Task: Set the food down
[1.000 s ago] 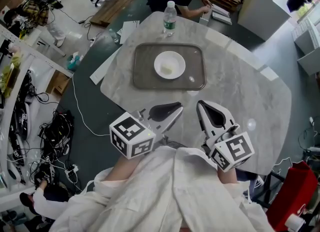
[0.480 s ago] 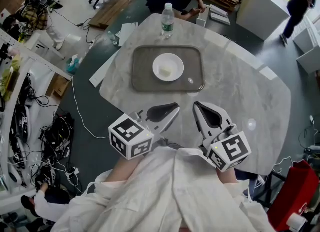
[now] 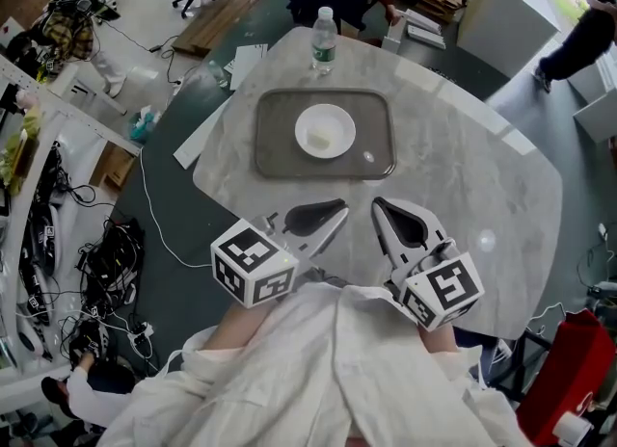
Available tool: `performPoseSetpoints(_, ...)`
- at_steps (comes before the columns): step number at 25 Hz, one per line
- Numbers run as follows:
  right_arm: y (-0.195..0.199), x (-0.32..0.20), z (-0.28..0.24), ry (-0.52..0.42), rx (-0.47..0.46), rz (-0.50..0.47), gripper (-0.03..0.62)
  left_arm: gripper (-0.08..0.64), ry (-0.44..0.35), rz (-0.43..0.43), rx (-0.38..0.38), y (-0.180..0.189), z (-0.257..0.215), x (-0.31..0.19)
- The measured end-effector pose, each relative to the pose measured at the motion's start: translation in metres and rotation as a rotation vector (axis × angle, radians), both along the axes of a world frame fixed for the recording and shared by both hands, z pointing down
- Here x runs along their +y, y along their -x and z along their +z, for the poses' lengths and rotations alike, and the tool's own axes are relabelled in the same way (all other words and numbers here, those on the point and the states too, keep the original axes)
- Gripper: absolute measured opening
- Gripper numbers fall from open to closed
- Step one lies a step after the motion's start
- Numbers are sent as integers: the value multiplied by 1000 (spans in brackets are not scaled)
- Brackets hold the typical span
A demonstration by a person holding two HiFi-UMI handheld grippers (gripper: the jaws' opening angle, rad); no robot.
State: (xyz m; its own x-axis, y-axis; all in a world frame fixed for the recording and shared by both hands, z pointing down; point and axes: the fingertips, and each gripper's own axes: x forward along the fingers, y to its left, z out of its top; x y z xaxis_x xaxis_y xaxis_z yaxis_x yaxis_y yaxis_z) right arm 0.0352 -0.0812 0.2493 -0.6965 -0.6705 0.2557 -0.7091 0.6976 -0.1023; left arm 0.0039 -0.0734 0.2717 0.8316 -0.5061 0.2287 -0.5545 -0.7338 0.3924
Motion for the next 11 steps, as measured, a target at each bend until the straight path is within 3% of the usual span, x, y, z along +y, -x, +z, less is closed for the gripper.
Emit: performPoseSetpoints(11, 4, 2, 0, 2, 9, -8, 3, 37, 7, 19, -1, -2, 0, 4)
